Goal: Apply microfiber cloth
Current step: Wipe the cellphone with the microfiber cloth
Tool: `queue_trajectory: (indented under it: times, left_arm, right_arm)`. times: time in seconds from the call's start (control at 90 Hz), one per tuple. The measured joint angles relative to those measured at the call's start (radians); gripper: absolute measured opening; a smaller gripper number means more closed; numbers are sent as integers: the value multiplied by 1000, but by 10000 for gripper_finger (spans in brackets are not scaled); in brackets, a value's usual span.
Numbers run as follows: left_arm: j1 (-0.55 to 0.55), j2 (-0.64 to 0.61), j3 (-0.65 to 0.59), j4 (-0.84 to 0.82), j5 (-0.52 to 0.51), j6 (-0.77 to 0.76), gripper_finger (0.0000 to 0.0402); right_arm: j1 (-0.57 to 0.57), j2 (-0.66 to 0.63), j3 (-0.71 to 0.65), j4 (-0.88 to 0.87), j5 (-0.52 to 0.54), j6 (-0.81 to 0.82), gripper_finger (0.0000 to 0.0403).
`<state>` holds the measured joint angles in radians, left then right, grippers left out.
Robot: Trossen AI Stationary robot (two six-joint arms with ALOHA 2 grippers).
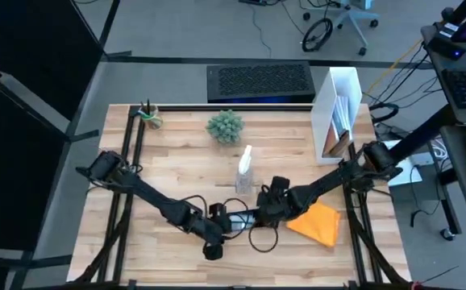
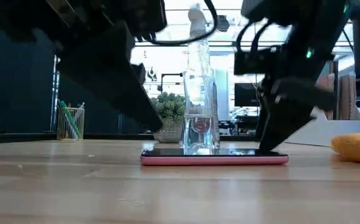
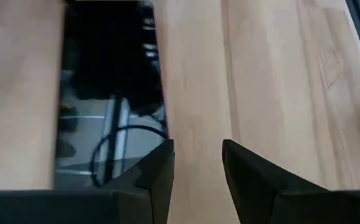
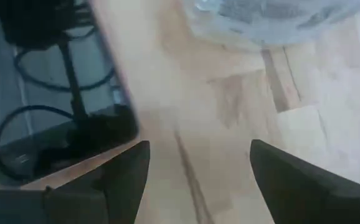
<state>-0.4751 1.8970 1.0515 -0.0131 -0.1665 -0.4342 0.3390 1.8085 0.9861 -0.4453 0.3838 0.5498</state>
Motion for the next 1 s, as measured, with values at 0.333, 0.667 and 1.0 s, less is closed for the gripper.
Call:
queue_trajectory:
  times: [0.333, 0.667, 1.0]
  left_arm:
    - [18, 44, 4, -13, 12, 0, 123]
    - [23, 49, 1, -42, -5, 4, 123]
    - [21, -7, -1, -54, 35, -5, 123]
  right_arm:
    - [32, 15, -15, 129, -55, -13, 258]
    - [176, 15, -2, 155, -114, 101, 258]
    - [274, -250, 91, -328, -25, 190, 258]
